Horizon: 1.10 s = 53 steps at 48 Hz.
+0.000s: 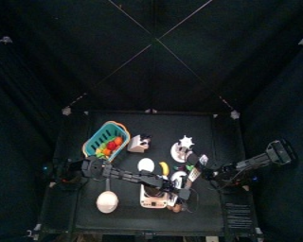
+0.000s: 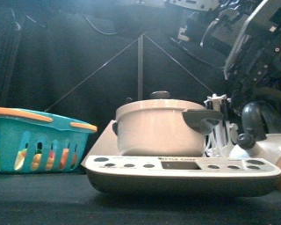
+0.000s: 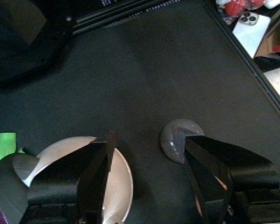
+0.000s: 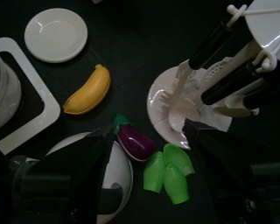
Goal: Grab eggshell half
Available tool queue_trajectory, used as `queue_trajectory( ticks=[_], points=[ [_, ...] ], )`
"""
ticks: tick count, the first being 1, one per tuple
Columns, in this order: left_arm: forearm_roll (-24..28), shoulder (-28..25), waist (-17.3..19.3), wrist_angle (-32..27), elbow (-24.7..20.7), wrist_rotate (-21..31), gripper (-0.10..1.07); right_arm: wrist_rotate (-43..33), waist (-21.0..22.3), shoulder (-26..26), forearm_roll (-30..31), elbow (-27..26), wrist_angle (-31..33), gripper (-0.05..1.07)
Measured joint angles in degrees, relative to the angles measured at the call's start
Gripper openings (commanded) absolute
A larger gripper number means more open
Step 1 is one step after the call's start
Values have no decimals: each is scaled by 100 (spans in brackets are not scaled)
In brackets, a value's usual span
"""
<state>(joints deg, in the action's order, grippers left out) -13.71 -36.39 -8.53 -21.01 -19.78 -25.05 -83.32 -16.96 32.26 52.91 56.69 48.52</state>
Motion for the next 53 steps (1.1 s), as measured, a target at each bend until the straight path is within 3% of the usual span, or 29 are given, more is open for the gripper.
queue_trajectory(
  ticks=[9,21,32,53],
  points=[
    [0,176,-26,26,53,0,89,0,-9,-9,-9,0,-44,95],
    [0,896,-158,44,527,0,89,9,-18,-9,-26,0,-334,95],
    [-26,1556,-193,325,1450,9,89,79,-176,-18,26,-9,-976,95],
    [-536,3067,-193,1951,3911,9,89,88,-1107,-264,896,-246,-2048,95]
  ],
)
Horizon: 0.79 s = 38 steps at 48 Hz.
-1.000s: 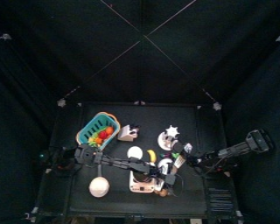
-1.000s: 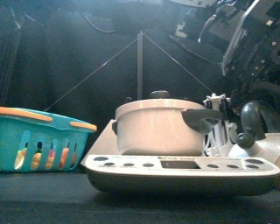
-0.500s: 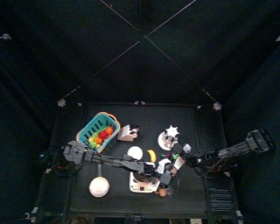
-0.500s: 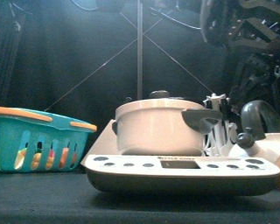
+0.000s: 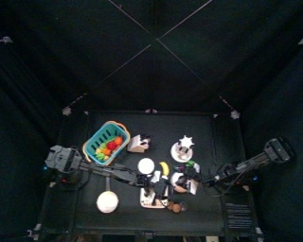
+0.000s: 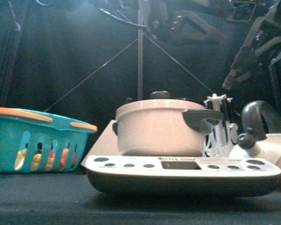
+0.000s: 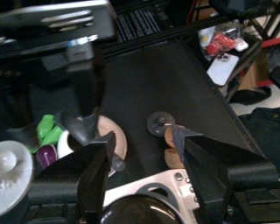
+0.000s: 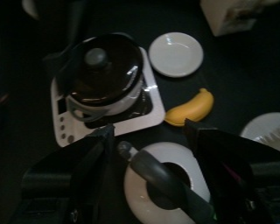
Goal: Grab eggshell half
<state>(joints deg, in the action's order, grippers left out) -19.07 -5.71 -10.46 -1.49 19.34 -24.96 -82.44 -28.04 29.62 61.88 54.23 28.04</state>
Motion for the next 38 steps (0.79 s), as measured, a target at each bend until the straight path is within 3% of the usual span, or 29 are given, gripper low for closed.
queue_trajectory(
  ticks=[10,19,30,38],
  points=[
    [-545,352,18,88,668,-9,89,0,-378,-650,185,-185,-44,95],
    [-633,738,18,290,1248,-9,89,0,-659,-1389,141,-527,70,95],
    [-712,1204,-53,483,1925,-9,89,35,-1178,-2083,-308,-1178,686,95],
    [-800,1380,-70,580,2118,-9,89,18,-1477,-2417,-475,-1468,1204,95]
  ],
)
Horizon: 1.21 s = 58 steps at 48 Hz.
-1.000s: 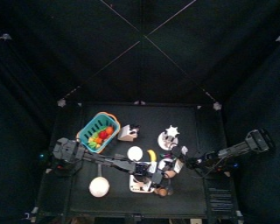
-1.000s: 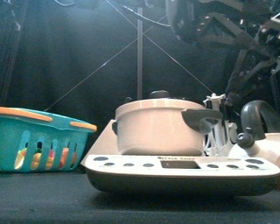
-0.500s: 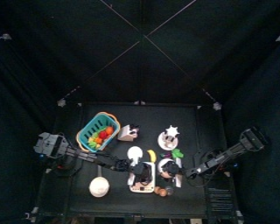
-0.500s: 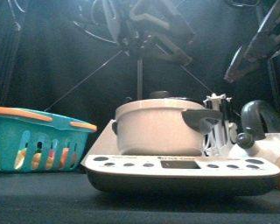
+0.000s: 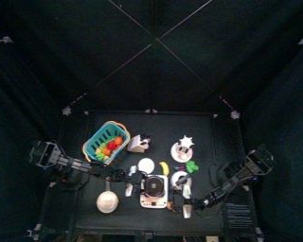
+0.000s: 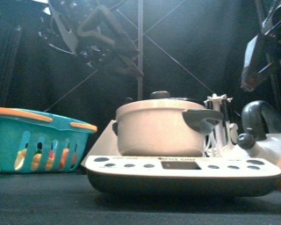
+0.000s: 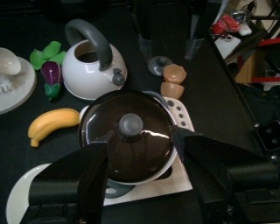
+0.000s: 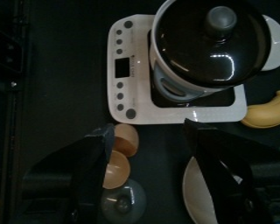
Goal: Grab eggshell half
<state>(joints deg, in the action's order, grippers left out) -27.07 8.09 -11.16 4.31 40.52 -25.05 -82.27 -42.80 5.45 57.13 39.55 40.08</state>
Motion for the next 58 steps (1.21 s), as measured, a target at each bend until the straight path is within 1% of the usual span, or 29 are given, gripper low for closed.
queue_trajectory(
  ticks=[8,15,25,41,58],
  points=[
    [-123,229,0,97,202,9,89,0,0,-404,-149,-123,44,95],
    [-237,343,0,308,360,9,89,0,9,-633,-202,-167,53,95],
    [-316,422,0,492,475,9,89,0,62,-756,-220,-167,53,94],
    [-334,439,0,501,545,9,89,0,272,-1081,-220,-185,-132,94],
    [-325,448,0,501,571,9,89,0,334,-1195,-220,-185,-202,94]
  ],
)
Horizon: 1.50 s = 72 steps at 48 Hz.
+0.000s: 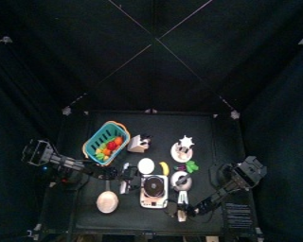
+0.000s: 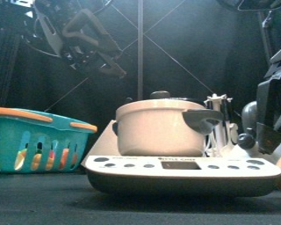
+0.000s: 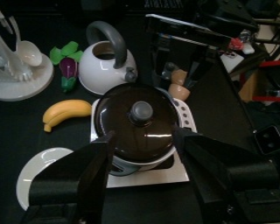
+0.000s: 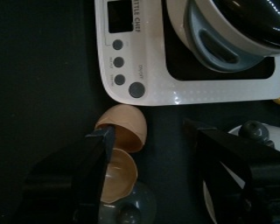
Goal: Grab eggshell half
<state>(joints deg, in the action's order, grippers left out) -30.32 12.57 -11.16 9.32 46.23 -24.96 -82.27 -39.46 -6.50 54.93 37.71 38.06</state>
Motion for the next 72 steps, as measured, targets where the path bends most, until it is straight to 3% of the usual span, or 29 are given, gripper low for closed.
queue_trajectory(
  ticks=[9,21,29,41,57,72],
  points=[
    [-9,0,0,-9,0,0,89,0,18,-44,-9,0,0,89],
    [-9,0,0,0,9,0,89,0,26,-53,-44,0,-9,58],
    [-9,0,0,0,9,0,89,0,70,-53,-88,0,-9,45],
    [-9,0,-9,0,9,0,89,0,62,9,-70,0,97,44],
    [-9,0,0,0,26,0,89,0,18,571,220,0,589,44],
    [-9,0,0,-9,35,0,89,0,-88,624,281,-53,791,43]
  ],
)
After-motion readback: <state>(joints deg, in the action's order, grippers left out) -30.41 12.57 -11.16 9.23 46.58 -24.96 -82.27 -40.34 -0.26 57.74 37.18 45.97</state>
